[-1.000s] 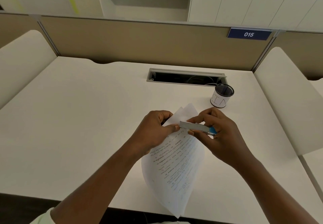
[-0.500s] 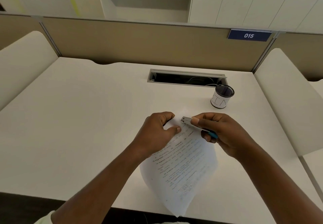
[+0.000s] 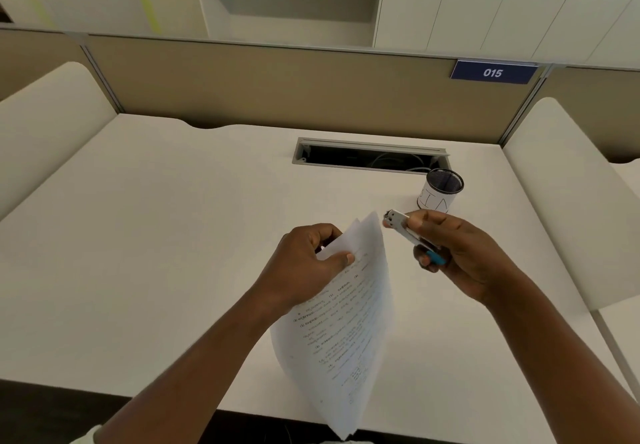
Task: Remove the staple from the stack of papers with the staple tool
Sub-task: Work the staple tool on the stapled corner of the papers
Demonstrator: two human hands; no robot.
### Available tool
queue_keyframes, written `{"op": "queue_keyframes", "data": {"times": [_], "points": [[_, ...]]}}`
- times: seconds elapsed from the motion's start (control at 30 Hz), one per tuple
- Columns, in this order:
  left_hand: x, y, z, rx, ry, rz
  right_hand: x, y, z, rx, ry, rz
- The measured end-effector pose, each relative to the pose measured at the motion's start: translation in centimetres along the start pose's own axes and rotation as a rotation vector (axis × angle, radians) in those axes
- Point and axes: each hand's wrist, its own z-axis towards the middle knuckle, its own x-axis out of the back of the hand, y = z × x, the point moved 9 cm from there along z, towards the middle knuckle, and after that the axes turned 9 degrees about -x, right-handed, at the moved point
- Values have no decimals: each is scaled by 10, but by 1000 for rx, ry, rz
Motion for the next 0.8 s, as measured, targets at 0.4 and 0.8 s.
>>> {"op": "queue_keyframes", "data": {"times": [0.4,0.8], "points": [[5,5,3,-12,42,37,-21,5,-12,66,-67,-282],[17,15,5,-86,205,96,-31,-16,-34,271,83,-407]]}}
